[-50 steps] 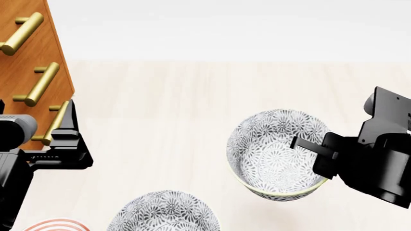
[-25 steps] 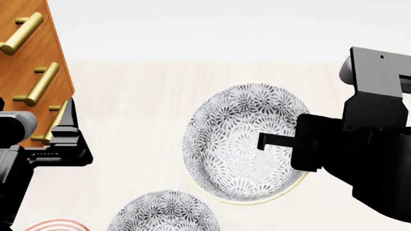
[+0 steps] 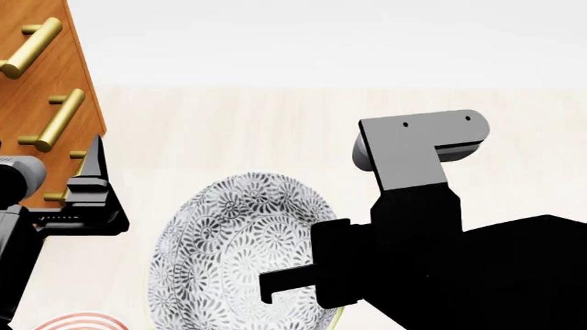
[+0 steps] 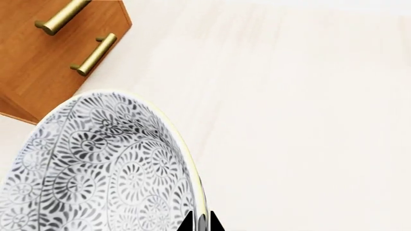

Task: Stack the bowl at the front on the bowl in the middle.

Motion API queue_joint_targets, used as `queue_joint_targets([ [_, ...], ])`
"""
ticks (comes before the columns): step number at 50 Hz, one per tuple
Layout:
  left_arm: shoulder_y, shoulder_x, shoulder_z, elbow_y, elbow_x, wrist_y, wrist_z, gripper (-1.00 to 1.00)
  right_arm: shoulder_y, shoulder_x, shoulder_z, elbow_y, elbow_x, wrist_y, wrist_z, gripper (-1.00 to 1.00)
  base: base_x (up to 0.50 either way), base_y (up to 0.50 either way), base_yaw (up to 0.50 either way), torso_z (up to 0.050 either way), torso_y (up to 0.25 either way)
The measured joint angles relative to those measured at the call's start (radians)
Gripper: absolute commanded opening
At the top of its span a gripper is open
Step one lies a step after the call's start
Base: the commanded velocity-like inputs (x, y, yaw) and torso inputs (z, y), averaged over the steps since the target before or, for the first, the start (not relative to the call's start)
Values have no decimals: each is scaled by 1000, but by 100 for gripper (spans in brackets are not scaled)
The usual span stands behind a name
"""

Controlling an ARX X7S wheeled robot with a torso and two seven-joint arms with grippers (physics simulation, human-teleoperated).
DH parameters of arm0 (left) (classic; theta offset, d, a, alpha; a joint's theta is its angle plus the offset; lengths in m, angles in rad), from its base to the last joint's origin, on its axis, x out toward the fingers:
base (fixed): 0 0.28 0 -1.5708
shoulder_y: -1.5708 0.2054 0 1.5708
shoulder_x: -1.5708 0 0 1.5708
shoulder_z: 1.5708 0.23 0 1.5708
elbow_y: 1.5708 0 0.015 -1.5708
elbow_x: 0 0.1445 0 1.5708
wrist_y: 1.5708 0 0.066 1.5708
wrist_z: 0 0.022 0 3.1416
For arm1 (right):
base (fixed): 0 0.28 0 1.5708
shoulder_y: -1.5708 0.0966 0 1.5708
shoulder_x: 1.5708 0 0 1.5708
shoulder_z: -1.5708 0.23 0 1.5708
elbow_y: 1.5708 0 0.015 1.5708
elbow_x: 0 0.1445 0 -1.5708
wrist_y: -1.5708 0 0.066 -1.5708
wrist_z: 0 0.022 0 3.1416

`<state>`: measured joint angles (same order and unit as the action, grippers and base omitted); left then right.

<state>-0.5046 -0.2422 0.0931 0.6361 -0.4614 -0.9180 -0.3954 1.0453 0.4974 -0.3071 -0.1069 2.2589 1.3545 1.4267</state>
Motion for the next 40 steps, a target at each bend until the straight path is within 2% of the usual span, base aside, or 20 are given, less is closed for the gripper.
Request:
queue_joint_targets([
  [8,3,-4,-1,6,-7,0,-4,100,-30,-42,15,30,-116,42,-109,-100,0,0,0,0,1],
  [18,6,-9,-4,12,-15,0,-9,100,-64,-87,31,88,-366,81,-344,-100,0,0,0,0,0],
  [32,8,-15,0,18,-23,1,-17,100,-118,-114,-66,194,-721,30,-695,-100,0,0,0,0,0],
  [33,8,-15,1,19,-23,1,-18,100,-120,-115,-73,200,-738,26,-712,100,0,0,0,0,0],
  [40,8,-18,3,18,-26,3,-20,100,-127,-118,-104,225,-804,12,-787,100,0,0,0,0,1],
])
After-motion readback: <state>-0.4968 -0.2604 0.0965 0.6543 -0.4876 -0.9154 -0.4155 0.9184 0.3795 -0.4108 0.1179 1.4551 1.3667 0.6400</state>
